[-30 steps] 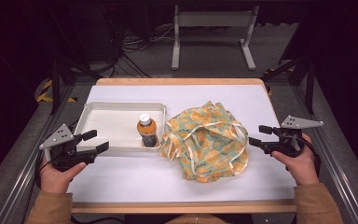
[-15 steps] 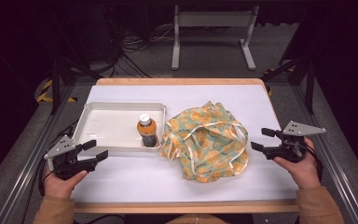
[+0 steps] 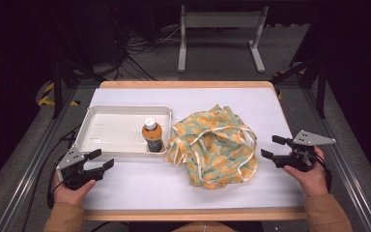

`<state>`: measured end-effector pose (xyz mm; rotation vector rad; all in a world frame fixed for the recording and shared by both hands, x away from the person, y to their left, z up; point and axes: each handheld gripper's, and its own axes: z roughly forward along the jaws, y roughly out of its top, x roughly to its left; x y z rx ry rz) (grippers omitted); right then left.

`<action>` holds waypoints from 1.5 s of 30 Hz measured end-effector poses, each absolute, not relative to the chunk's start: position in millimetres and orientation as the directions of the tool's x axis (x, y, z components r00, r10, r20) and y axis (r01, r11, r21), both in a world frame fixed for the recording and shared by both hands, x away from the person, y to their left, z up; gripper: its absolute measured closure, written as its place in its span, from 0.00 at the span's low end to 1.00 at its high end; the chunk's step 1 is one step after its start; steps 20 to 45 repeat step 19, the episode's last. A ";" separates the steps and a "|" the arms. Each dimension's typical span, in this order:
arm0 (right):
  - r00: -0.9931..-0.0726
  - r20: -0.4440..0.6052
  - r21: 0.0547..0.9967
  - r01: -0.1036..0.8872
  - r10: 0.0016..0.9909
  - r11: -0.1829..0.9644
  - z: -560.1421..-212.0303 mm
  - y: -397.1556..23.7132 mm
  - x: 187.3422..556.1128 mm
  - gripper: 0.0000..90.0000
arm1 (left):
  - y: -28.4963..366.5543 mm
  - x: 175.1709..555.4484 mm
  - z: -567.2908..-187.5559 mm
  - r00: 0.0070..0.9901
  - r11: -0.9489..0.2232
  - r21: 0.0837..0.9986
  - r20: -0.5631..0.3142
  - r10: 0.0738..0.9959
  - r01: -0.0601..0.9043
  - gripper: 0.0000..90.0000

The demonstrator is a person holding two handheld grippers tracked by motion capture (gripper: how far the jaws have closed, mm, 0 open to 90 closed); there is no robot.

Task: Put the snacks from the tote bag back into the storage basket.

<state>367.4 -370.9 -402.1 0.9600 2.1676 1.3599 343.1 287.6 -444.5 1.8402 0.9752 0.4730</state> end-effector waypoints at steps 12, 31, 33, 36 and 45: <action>-0.646 0.019 0.882 0.371 0.763 0.292 -422.8 -370.1 373.7 0.26 | 288.5 344.8 -449.6 0.585 -0.188 0.875 -0.126 0.801 0.446 0.35; -0.647 0.005 0.880 0.365 0.762 0.304 -423.0 -367.6 373.1 0.27 | 289.5 345.9 -451.7 0.576 -0.174 0.871 -0.143 0.805 0.459 0.35; -0.647 0.005 0.880 0.365 0.762 0.304 -423.0 -367.6 373.1 0.27 | 289.5 345.9 -451.7 0.576 -0.174 0.871 -0.143 0.805 0.459 0.35; -0.647 0.005 0.880 0.365 0.762 0.304 -423.0 -367.6 373.1 0.27 | 289.5 345.9 -451.7 0.576 -0.174 0.871 -0.143 0.805 0.459 0.35; -0.647 0.005 0.880 0.365 0.762 0.304 -423.0 -367.6 373.1 0.27 | 289.5 345.9 -451.7 0.576 -0.174 0.871 -0.143 0.805 0.459 0.35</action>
